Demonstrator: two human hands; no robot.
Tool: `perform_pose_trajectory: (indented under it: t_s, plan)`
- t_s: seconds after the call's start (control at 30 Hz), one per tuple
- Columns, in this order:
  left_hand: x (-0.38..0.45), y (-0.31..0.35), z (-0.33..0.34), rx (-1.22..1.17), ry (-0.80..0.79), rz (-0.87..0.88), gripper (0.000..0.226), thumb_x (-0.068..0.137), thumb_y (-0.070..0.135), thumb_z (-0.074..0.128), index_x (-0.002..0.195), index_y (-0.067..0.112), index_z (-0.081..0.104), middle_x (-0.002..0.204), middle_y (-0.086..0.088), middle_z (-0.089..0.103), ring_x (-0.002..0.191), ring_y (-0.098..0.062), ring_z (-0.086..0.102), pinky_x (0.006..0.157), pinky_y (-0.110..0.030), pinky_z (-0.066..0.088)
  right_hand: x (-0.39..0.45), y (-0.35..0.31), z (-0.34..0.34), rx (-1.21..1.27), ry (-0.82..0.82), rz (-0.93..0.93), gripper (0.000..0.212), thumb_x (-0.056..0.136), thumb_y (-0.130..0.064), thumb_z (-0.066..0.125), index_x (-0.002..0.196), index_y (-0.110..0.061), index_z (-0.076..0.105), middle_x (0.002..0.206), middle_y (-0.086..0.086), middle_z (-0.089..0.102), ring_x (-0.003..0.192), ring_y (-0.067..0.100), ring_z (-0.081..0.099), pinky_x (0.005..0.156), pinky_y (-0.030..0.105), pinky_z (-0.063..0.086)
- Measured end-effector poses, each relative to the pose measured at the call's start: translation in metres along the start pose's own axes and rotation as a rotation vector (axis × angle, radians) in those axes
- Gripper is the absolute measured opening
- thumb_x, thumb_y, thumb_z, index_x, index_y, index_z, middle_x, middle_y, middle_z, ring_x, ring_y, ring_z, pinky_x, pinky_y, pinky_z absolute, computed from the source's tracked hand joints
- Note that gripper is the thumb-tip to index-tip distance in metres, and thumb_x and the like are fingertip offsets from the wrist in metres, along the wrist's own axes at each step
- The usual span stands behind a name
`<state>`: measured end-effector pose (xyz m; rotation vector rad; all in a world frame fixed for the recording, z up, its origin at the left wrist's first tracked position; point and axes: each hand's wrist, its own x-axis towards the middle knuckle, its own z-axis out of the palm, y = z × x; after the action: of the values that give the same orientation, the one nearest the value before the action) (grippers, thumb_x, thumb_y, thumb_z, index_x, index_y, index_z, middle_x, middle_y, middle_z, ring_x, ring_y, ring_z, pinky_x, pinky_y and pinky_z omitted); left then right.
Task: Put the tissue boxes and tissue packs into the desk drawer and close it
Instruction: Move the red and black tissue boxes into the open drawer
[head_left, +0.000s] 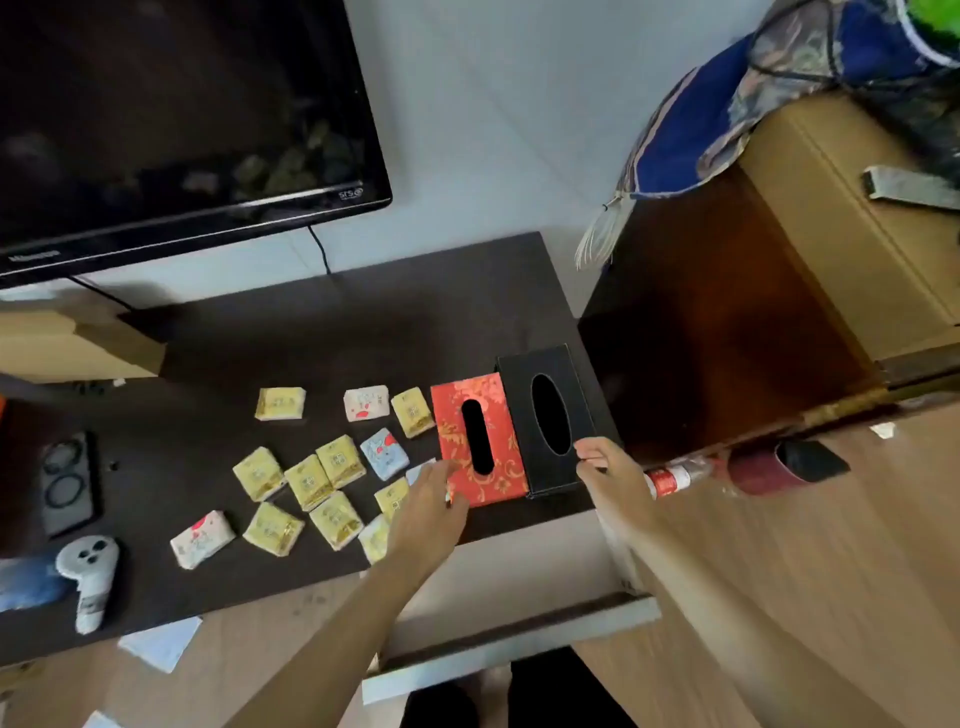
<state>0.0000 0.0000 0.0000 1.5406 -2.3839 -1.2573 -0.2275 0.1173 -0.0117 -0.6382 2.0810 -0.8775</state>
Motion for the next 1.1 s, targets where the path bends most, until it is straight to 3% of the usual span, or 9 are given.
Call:
perform_pose_trajectory:
  t_s: [0.1,0.27,0.37,0.47,0.6,0.8,1.0,1.1]
  plan:
    - [0.037,0.015,0.003,0.02,0.139,-0.055,0.033,0.097,0.034,0.045,0.127,0.022,0.048,0.131,0.0,0.052,0.104,-0.013,0.053,0.076,-0.031,0.04,0.045,-0.006,0.0,-0.122,0.069,-0.001,0.039,0.099,-0.013,0.06,0.137,-0.021,0.057,0.14,0.0,0.06,0.128,0.018,0.056,0.103,0.03,0.044]
    - [0.088,0.02,0.021,0.068,0.122,-0.279,0.058,0.091,0.038,0.053,0.139,0.011,0.034,0.139,-0.007,0.043,0.116,-0.024,0.048,0.076,-0.038,0.042,0.096,-0.004,0.006,-0.232,0.077,0.089,0.062,0.097,-0.018,0.067,0.152,-0.014,0.041,0.155,0.009,0.048,0.14,0.031,0.049,0.107,0.045,0.048]
    - [0.107,0.02,0.039,0.045,0.109,-0.366,0.078,0.088,0.05,0.056,0.144,0.006,0.022,0.145,-0.011,0.036,0.127,-0.031,0.041,0.092,-0.05,0.047,0.114,0.005,0.013,-0.256,0.028,0.134,0.073,0.097,-0.024,0.068,0.158,-0.012,0.031,0.161,0.011,0.04,0.145,0.034,0.042,0.111,0.049,0.043]
    - [0.115,0.024,0.059,-0.001,0.103,-0.439,0.11,0.081,0.063,0.06,0.152,0.004,0.001,0.16,-0.012,0.015,0.143,-0.035,0.021,0.108,-0.054,0.034,0.123,0.015,0.017,-0.283,0.002,0.14,0.078,0.097,-0.03,0.067,0.16,-0.01,0.026,0.163,0.012,0.037,0.148,0.034,0.039,0.113,0.05,0.041]
    - [0.122,0.031,0.077,0.01,0.104,-0.522,0.137,0.067,0.074,0.068,0.151,0.01,-0.018,0.164,-0.008,-0.007,0.148,-0.034,0.002,0.113,-0.06,0.023,0.131,0.021,0.019,-0.315,-0.026,0.151,0.078,0.099,-0.032,0.065,0.161,-0.01,0.023,0.166,0.012,0.032,0.149,0.035,0.038,0.113,0.049,0.04]
    - [0.127,0.033,0.087,0.098,0.15,-0.576,0.142,0.06,0.078,0.069,0.15,0.013,-0.018,0.164,-0.008,-0.004,0.148,-0.034,0.006,0.112,-0.061,0.021,0.139,0.024,0.019,-0.388,-0.033,0.141,0.075,0.098,-0.039,0.065,0.157,-0.008,0.031,0.16,0.013,0.041,0.141,0.037,0.048,0.107,0.048,0.047]
    - [0.129,0.039,0.085,0.1,0.179,-0.598,0.139,0.06,0.071,0.074,0.151,0.01,-0.01,0.16,-0.013,0.009,0.143,-0.036,0.017,0.107,-0.059,0.029,0.139,0.023,0.013,-0.456,-0.029,0.117,0.069,0.096,-0.038,0.068,0.151,-0.007,0.041,0.148,0.014,0.056,0.131,0.039,0.058,0.099,0.049,0.053]
    - [0.128,0.039,0.077,0.072,0.151,-0.585,0.138,0.058,0.068,0.076,0.151,0.017,-0.012,0.158,-0.016,0.01,0.141,-0.039,0.017,0.106,-0.059,0.03,0.128,0.028,0.008,-0.439,-0.009,0.114,0.067,0.097,-0.036,0.068,0.15,-0.004,0.043,0.145,0.016,0.058,0.127,0.04,0.061,0.097,0.049,0.055]
